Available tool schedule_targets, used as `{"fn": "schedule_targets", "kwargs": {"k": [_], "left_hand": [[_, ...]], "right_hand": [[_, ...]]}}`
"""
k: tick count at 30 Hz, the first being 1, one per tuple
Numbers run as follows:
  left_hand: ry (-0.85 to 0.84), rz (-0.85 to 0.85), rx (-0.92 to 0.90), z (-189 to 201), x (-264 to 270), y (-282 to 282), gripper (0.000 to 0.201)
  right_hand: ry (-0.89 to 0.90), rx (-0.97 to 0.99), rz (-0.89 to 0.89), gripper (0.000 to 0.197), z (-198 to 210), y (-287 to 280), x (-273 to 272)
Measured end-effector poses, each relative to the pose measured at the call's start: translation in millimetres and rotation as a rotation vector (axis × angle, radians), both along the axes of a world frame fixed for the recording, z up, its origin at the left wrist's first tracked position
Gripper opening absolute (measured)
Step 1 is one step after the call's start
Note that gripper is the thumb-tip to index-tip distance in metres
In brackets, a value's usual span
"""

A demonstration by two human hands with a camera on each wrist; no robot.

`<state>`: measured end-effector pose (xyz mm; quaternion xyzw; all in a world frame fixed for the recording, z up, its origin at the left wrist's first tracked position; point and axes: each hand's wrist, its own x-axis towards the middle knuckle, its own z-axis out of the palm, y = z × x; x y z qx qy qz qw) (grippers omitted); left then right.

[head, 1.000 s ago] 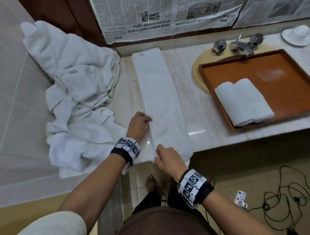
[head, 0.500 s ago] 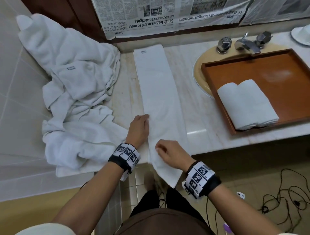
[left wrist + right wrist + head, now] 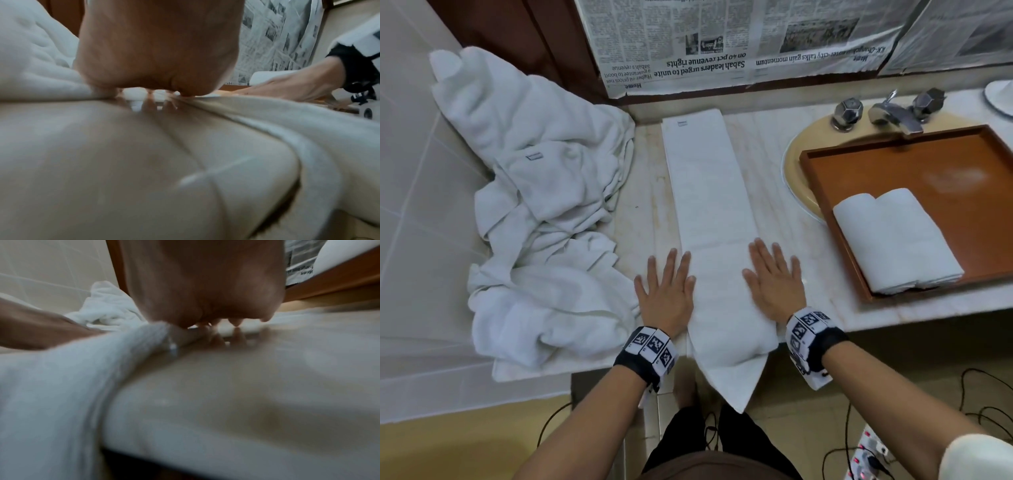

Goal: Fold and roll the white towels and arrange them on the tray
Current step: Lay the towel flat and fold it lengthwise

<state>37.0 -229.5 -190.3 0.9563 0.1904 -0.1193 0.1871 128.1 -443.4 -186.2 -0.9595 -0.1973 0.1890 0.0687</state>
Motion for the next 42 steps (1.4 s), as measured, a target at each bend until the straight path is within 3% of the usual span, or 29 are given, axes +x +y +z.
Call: {"fn": "schedule_targets", "kwargs": {"k": [2,4,7,10,15,21,25,29,37,42], "left_hand": [[-0.042,0.006,-0.031,4,5,-4,0.052],[-0.073,-0.043,-0.034,4,11,-11,0.052],[-0.032,-0.113,0.007,0,13,-15,0.053],[-0.017,-0.082,0.011,-1,13,-10,0.053],[0.025,-0.016,0.000,4,17,-3,0.055],[0.075,-0.012,-0.004,4,42,-6,0.063],[0.082,0.019,0.024,2,62,-1,0.079],[0.102,0.046,0.048,2,97,10,0.070],[0.104,0.075,0.036,3,168,35,0.065],[0.048,0.099,-0.001,5,169,39,0.063]], "right_hand": [[-0.063,0.072,-0.037,0.060,7,5,-2],[-0.108,0.163,0.077,0.060,12,26,-7],[-0.072,0.137,0.212,0.058,0,47,-11],[-0.101,0.072,0.189,0.061,-11,38,-6],[-0.059,0.061,0.003,0.065,-10,10,15],[-0.064,0.094,0.200,0.060,4,42,9],[-0.036,0.057,0.214,0.067,-4,54,34],[-0.034,0.039,0.261,0.083,-4,61,70],[-0.030,0.073,0.257,0.063,-5,86,153],[0.001,0.133,0.170,0.054,5,91,171]]}}
